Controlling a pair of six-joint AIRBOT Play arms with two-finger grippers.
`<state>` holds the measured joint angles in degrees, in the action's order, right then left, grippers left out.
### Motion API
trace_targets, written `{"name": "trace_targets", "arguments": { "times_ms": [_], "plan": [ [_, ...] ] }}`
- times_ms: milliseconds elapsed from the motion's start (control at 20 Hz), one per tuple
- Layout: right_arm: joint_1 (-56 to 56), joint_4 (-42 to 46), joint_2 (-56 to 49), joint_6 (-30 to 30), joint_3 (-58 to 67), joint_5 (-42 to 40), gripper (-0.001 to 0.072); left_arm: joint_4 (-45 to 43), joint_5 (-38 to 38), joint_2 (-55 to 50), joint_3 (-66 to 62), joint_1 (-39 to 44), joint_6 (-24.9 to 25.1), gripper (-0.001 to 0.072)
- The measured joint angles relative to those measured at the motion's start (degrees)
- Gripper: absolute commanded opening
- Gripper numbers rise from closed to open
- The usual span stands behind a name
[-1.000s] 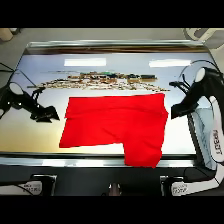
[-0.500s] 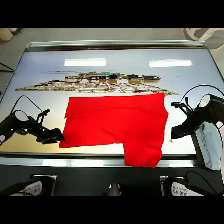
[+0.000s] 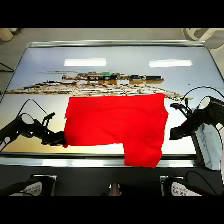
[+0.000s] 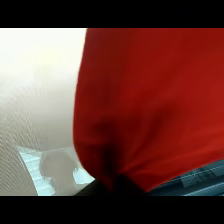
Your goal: Fold the shirts.
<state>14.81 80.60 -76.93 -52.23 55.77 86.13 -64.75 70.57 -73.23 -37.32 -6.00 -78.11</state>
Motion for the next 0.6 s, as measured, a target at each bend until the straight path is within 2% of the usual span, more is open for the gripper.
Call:
{"name": "trace_targets", "arguments": {
  "times_ms": [300,550,600],
  "plan": [
    [-0.02,-9.2,3.19,2.99,-10.05,-2.51,0.0505,0.13,-0.74,0.22,0.11,0.35,-0.59,0.0025],
    [0.0,-14.45,4.13,4.46,-18.78,-7.89,0.0486,-0.02,-1.62,1.09,0.15,0.42,-0.26,0.0025],
    [0.09,-15.41,4.22,4.55,-19.78,-8.35,0.0449,-0.02,-1.6,1.27,0.15,0.42,-0.17,0.0025]
  ]
}}
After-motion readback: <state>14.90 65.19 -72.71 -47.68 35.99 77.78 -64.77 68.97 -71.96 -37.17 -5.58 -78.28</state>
